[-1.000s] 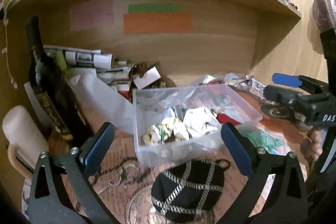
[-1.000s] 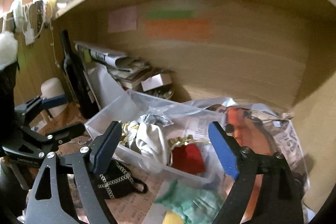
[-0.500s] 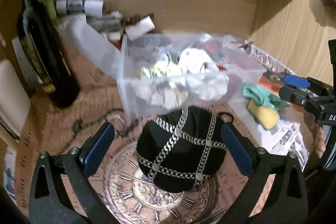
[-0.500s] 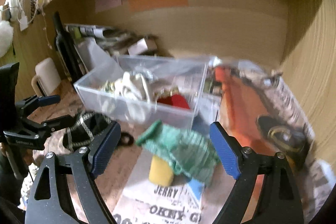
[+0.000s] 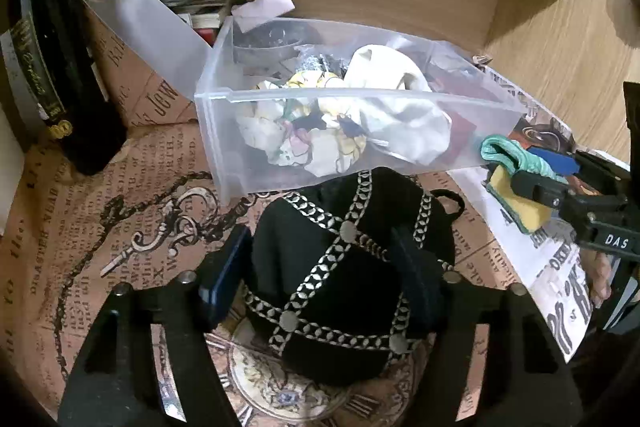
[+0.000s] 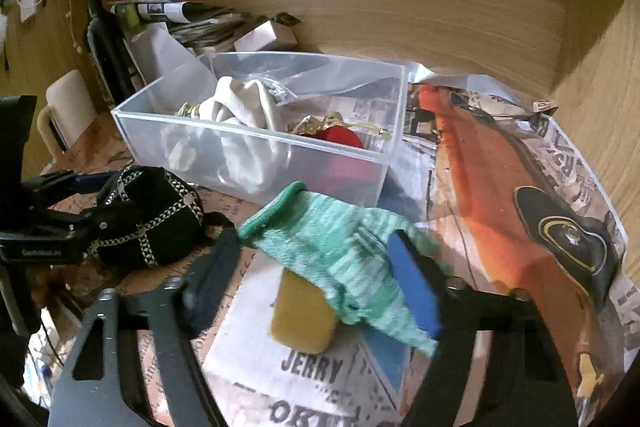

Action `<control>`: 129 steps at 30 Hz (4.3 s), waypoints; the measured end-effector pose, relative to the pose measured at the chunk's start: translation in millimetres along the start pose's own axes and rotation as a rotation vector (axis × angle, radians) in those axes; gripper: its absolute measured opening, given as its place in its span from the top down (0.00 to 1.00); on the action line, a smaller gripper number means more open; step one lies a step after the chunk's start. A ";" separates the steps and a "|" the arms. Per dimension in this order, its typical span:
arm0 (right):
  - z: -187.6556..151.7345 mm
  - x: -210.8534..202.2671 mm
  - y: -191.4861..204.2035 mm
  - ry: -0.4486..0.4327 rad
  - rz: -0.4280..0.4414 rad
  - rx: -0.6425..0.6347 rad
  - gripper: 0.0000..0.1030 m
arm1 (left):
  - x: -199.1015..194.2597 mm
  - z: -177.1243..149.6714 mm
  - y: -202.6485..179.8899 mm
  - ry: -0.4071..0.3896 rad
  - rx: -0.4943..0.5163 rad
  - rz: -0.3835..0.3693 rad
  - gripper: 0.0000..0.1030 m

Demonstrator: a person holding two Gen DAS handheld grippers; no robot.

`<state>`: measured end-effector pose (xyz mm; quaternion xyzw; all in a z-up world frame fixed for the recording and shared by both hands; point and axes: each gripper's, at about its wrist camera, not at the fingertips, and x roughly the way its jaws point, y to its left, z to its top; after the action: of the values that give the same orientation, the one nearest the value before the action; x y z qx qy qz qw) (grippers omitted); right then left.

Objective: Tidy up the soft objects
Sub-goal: 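Grasp the black chain-pattern pouch with the left tool while the right tool grasps the green sock, then carry the pouch and green sock into the clear box and release both, then grasp the yellow sponge with the right tool and drop it into the box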

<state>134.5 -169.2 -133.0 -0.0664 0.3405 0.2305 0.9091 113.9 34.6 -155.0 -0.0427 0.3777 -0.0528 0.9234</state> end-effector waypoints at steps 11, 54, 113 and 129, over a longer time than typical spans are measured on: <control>3.2 -9.3 3.1 -0.046 0.036 -0.005 0.80 | -25.5 -2.4 -2.4 -0.056 0.010 -0.033 0.73; 11.5 -15.8 -9.7 -0.069 0.036 0.000 0.88 | -100.6 67.4 0.9 -0.339 0.014 -0.033 0.79; 13.0 3.5 6.7 -0.003 -0.067 -0.075 0.22 | -17.7 78.2 -2.6 -0.167 0.058 0.013 0.35; 10.3 -14.9 13.4 -0.021 0.021 -0.064 0.62 | -62.7 59.8 17.1 -0.244 0.013 0.070 0.22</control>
<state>124.4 -160.1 -115.1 -0.0892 0.3239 0.2516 0.9076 112.5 62.0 -71.0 -0.0295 0.2635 -0.0173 0.9641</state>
